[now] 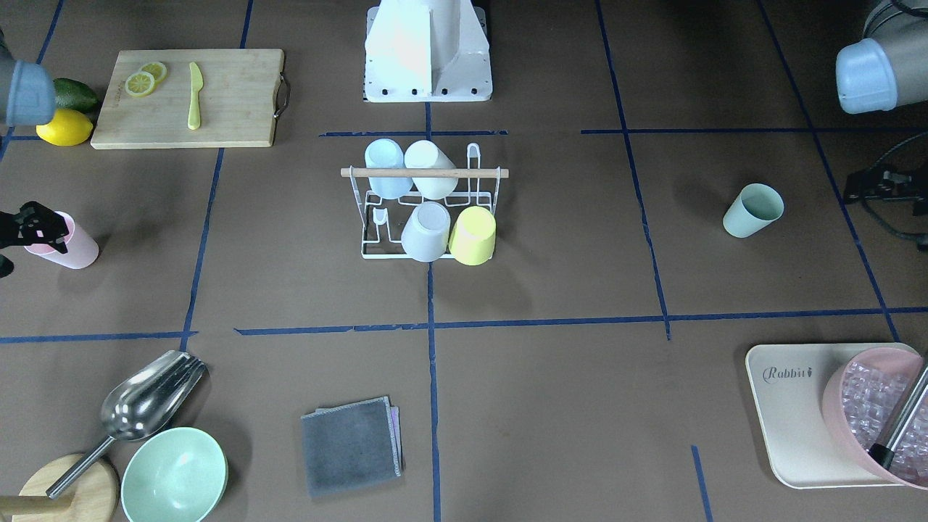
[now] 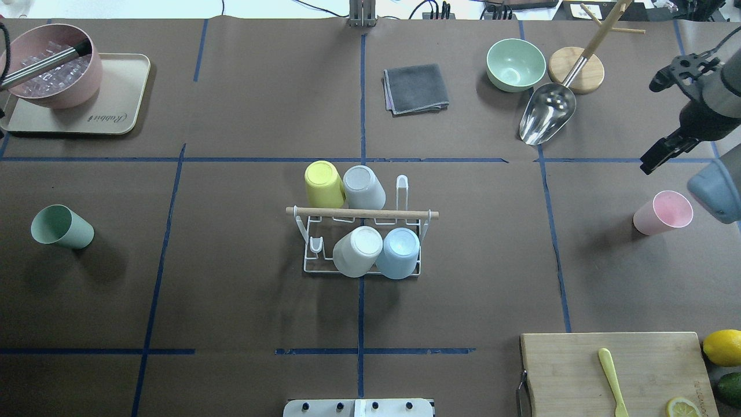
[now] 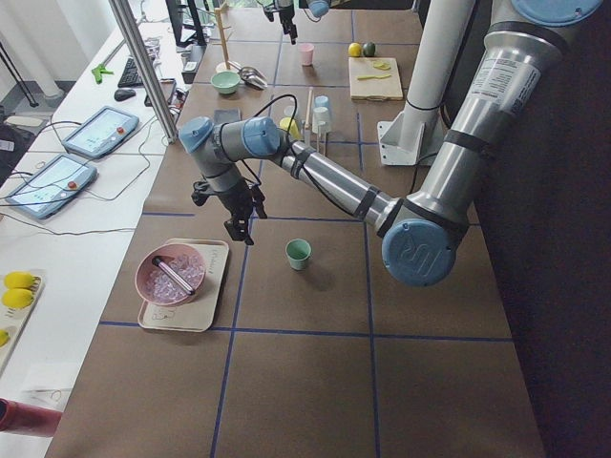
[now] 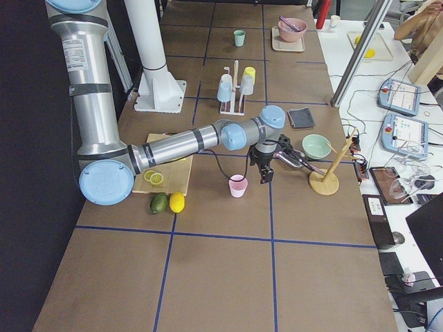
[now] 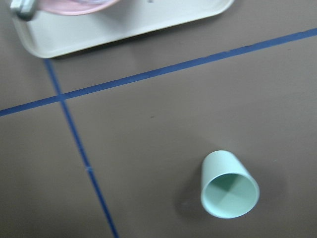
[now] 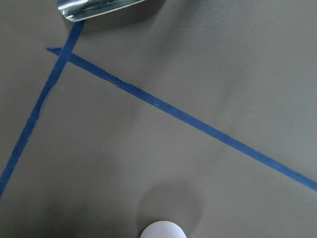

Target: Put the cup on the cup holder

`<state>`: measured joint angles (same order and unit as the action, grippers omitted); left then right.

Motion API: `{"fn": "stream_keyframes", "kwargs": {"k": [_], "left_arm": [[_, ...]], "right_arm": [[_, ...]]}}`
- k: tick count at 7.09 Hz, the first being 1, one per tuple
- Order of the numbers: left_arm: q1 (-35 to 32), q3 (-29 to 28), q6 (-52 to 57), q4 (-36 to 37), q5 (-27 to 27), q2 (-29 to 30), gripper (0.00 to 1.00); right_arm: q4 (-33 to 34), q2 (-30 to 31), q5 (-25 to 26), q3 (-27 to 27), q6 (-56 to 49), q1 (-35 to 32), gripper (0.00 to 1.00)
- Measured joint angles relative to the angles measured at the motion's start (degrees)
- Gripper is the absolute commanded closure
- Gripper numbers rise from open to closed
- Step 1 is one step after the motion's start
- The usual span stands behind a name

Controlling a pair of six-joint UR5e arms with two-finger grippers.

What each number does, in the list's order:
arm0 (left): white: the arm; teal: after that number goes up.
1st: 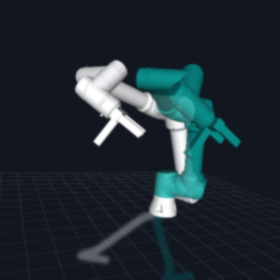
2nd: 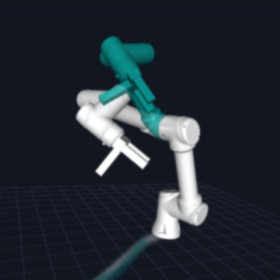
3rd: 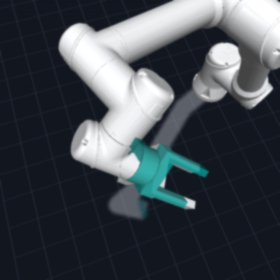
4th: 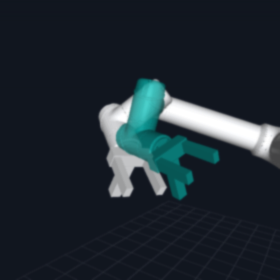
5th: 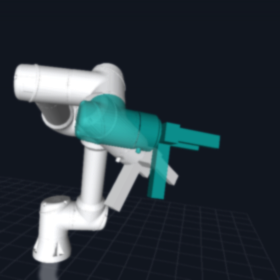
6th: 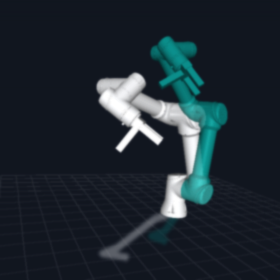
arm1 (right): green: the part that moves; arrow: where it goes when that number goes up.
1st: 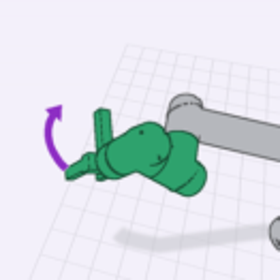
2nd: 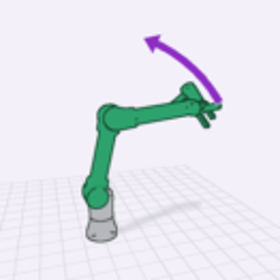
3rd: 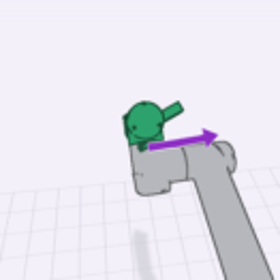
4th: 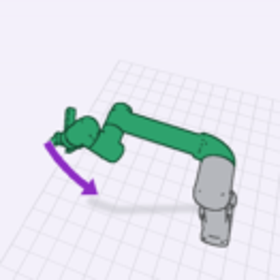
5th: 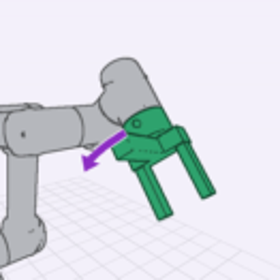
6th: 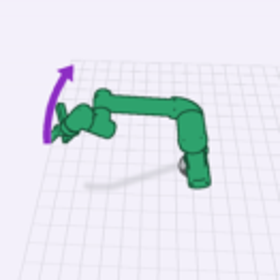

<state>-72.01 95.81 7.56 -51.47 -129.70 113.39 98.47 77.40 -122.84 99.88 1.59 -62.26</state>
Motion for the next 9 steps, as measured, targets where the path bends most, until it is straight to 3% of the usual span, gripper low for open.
{"fn": "stream_keyframes", "kwargs": {"k": [3,6,9], "left_arm": [[6.86,-7.53,-0.77,-2.45,-0.11,2.81,0.00],[11.42,-14.29,-0.15,-4.30,-1.18,4.05,0.00],[12.58,-17.68,-0.13,-4.87,-2.24,4.19,0.00]], "right_arm": [[6.36,-3.18,6.58,-0.50,-6.30,5.77,0.00],[20.02,-8.93,9.15,-2.77,-12.34,9.04,0.00],[23.23,-10.44,17.78,-6.60,-19.17,13.11,0.00]]}}
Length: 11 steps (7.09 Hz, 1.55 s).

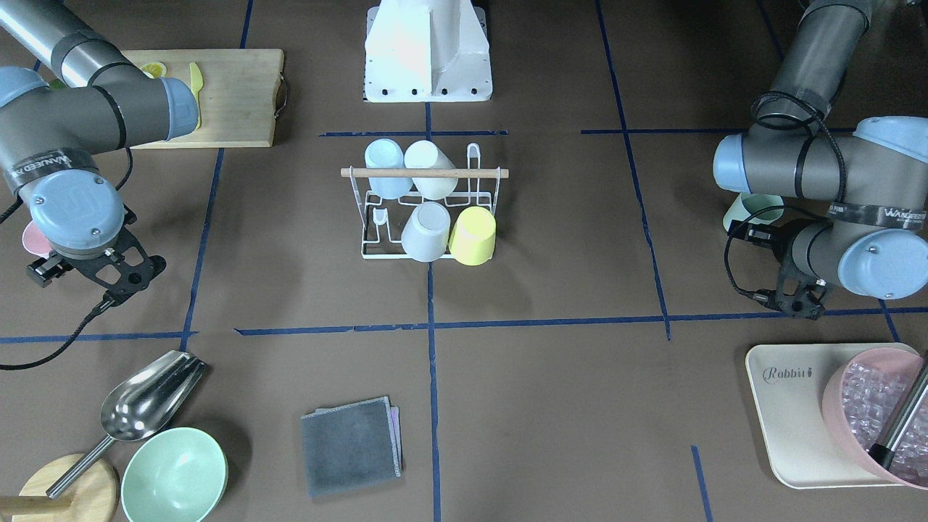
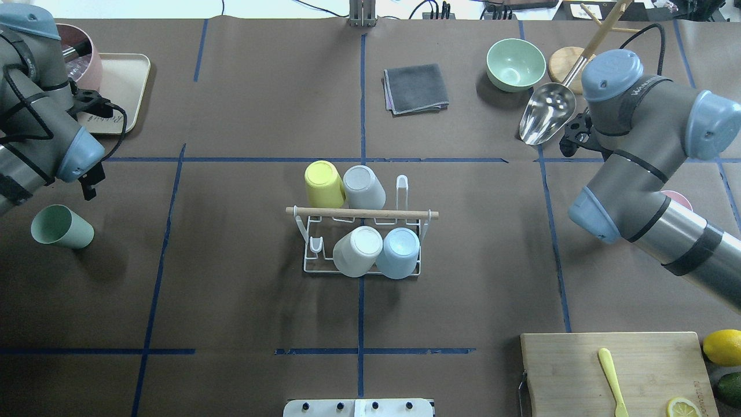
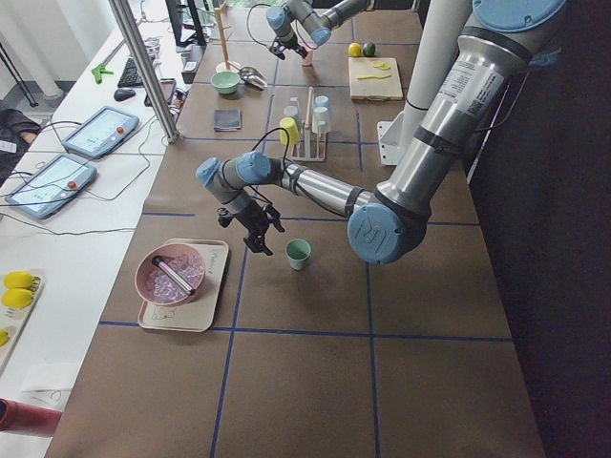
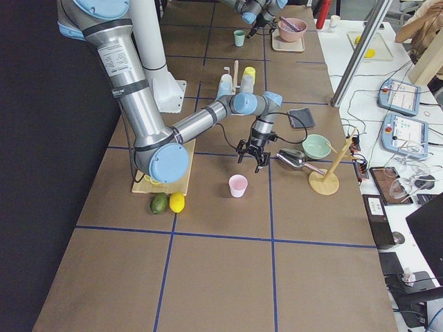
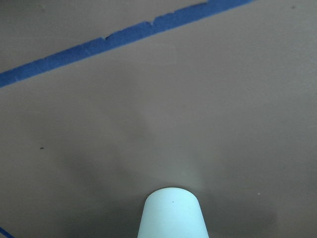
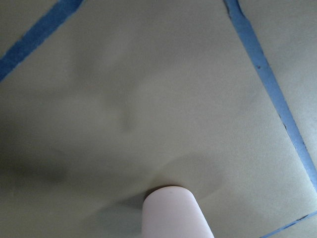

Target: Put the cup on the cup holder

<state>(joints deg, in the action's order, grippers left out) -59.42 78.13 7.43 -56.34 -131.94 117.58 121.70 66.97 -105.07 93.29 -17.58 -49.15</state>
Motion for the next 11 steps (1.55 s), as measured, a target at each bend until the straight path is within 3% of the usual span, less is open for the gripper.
{"fn": "stream_keyframes", "kwargs": {"k": [3,11], "left_arm": [[1.77,-3.08,-0.06,0.06,-1.36,0.26,0.00],[3.70,-5.44,0.44,9.10,-0.87,1.51,0.00]], "right_arm": [[1.01,-0.26,1.75,-4.42,-4.93,0.80,0.00],[5.08,-2.87,-2.60,-14.09,-4.39,0.09,0.00]]}}
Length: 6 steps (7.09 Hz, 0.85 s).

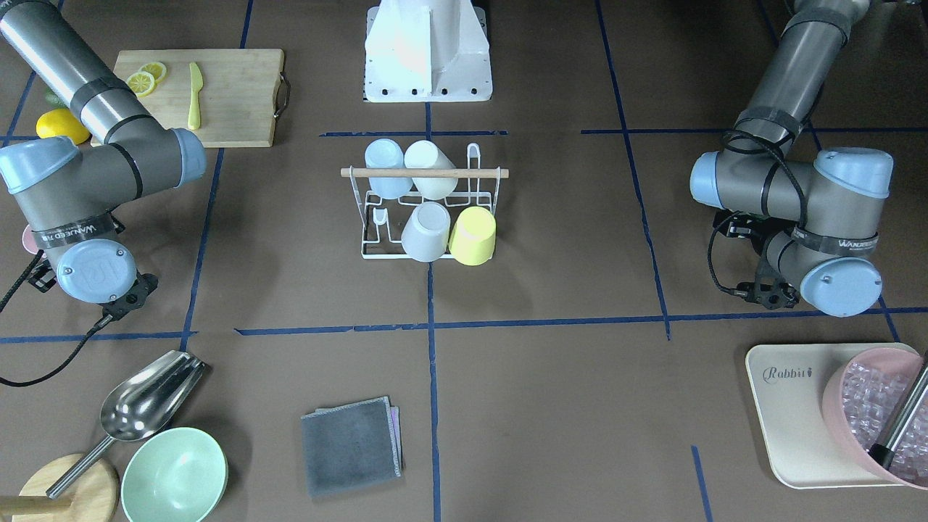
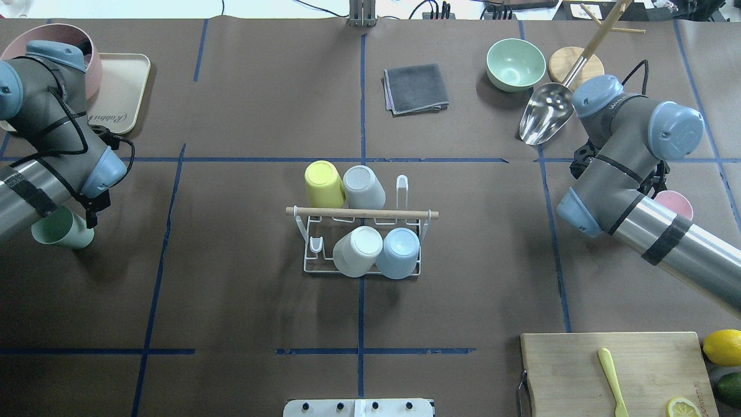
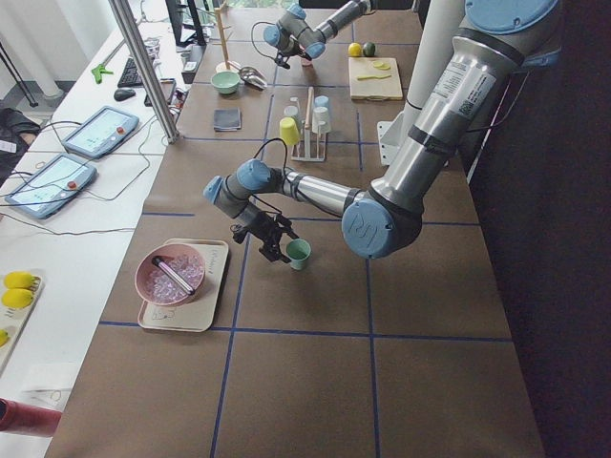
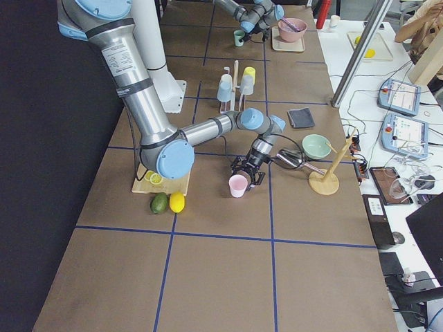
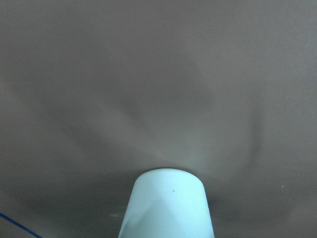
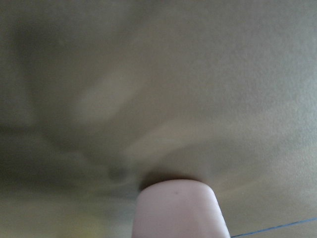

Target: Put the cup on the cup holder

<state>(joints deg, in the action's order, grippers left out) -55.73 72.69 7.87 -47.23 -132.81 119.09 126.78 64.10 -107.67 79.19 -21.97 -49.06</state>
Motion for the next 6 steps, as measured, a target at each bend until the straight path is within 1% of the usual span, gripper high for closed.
{"fn": "stream_keyframes", "kwargs": {"k": [2,6], "left_arm": [[1.14,-0.28,0.10,0.11,0.07,-0.34,0.00],[2.56,-0.47,0.05,1.57,0.26,-1.52,0.00]], "right_arm": [[0.04,-0.55,-0.21,-2.29,-0.06,-0.67,0.00],[2.10,-0.94,-0.14,-4.50,-1.02,-0.60,0.00]]}}
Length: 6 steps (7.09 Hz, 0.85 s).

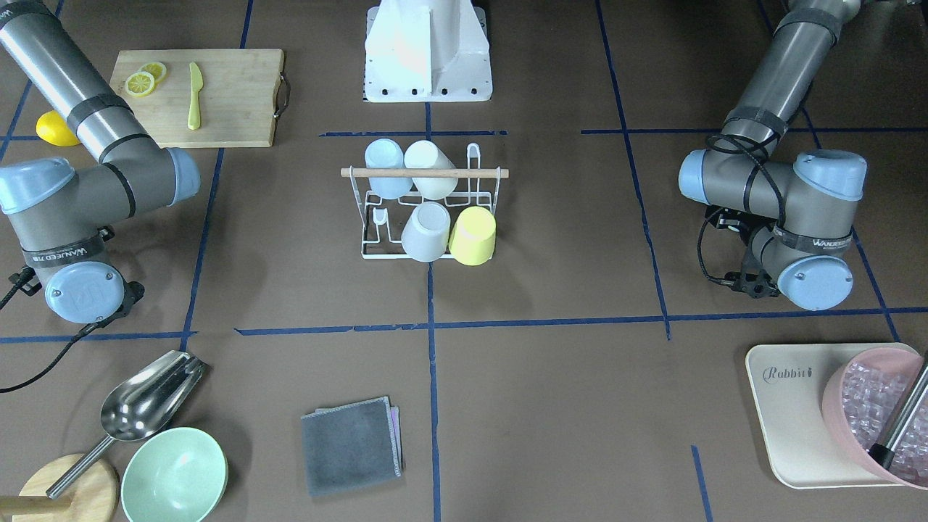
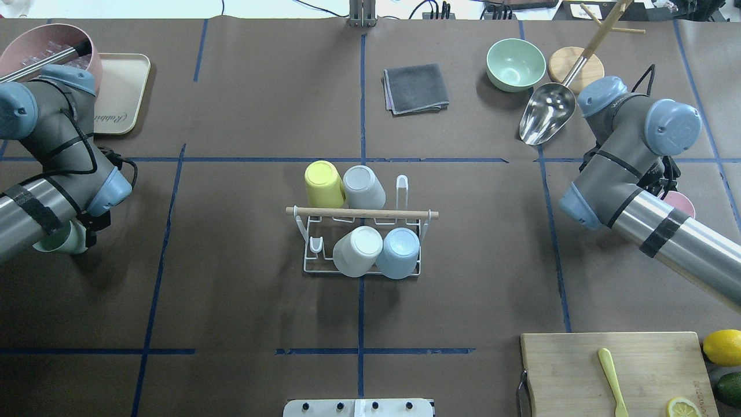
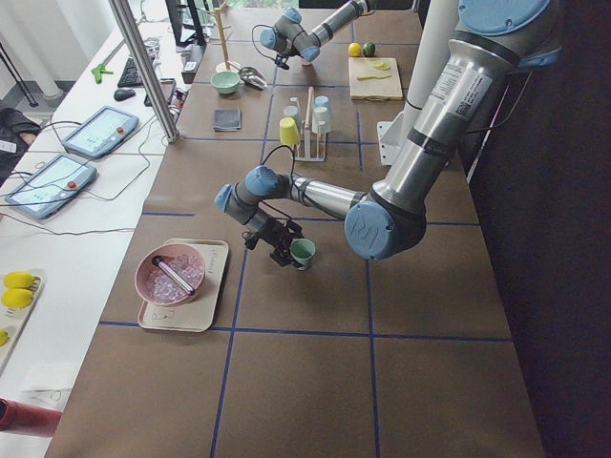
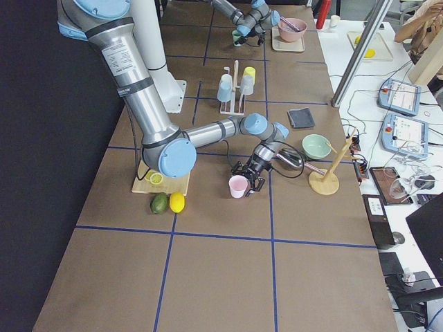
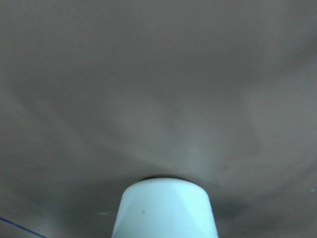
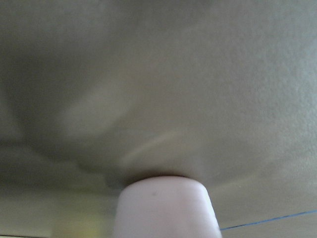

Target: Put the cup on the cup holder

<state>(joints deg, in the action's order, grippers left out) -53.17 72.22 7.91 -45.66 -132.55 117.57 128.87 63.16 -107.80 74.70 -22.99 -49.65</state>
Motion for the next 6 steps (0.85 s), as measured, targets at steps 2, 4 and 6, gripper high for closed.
{"fn": "stream_keyframes", "kwargs": {"k": [2,4,6], "left_arm": [[0.79,0.03,0.01,1.31,0.01,-0.26,0.29],[1.21,0.09,0.99,1.54,0.04,-0.31,0.91],[0.96,0.58,2.26,3.03,-0.03,-0.30,0.95]], "right_arm": [[1.14,-0.59,0.70,-1.40,-0.73,0.71,0.00],[3.20,-1.91,1.61,-2.10,-1.29,1.62,0.00],[4.72,-3.10,3.12,-2.97,-2.32,2.18,0.04]]}}
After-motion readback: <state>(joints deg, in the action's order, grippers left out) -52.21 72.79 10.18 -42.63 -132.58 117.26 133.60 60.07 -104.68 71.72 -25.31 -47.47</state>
